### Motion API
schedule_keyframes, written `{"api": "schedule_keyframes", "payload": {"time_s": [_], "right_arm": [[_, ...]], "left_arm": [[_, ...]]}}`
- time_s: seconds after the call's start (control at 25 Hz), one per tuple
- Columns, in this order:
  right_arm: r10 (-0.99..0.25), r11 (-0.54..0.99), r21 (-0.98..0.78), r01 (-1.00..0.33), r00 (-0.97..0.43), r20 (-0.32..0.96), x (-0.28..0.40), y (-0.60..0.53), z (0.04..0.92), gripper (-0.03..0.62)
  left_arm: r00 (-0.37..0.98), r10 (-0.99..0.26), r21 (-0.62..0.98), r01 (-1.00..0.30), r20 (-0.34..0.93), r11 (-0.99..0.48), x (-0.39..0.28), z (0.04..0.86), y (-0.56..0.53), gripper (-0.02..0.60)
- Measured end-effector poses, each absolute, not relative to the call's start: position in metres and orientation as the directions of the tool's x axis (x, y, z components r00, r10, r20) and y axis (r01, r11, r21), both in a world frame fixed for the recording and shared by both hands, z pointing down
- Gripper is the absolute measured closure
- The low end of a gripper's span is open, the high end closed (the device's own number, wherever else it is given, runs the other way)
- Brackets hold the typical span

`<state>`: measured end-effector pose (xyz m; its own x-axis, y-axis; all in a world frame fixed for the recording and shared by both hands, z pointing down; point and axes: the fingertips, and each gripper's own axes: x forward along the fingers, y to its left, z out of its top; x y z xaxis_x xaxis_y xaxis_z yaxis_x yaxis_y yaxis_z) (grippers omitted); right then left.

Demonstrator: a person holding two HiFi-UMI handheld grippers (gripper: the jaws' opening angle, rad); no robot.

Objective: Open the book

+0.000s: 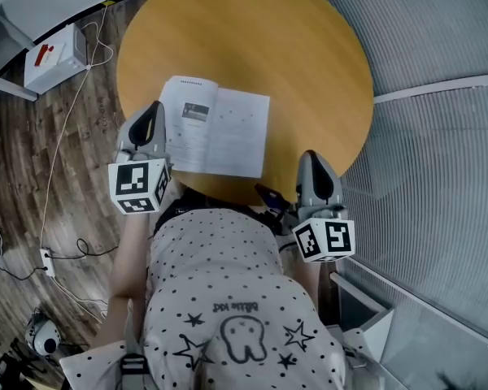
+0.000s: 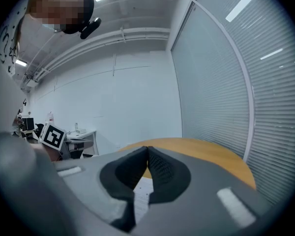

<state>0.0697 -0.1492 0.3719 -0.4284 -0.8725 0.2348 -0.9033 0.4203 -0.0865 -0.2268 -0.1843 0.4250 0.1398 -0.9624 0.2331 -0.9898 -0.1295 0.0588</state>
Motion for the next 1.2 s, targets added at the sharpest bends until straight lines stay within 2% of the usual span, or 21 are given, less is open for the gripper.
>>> {"api": "schedule_keyframes", "payload": {"time_s": [0.24,0.48,1.2], "right_arm": [[-0.887,0.400,-0.087,-0.912,-0.409,0.213,0.079,-0.148,0.367,0.591],[-0.906,0.367,-0.083,-0.926,-0.376,0.195,0.090,-0.142,0.366,0.591],[-0.914,0.363,-0.062,-0.930,-0.368,0.169,0.097,-0.137,0.354,0.591]], "left_arm": [[0.194,-0.967,0.055,-0.981,0.166,-0.187,-0.207,0.390,-0.185,0.572],[0.261,-0.953,0.051,-0.965,0.152,-0.256,-0.189,0.372,-0.181,0.572],[0.306,-0.948,0.036,-0.952,0.090,-0.304,-0.168,0.340,-0.143,0.572]]}}
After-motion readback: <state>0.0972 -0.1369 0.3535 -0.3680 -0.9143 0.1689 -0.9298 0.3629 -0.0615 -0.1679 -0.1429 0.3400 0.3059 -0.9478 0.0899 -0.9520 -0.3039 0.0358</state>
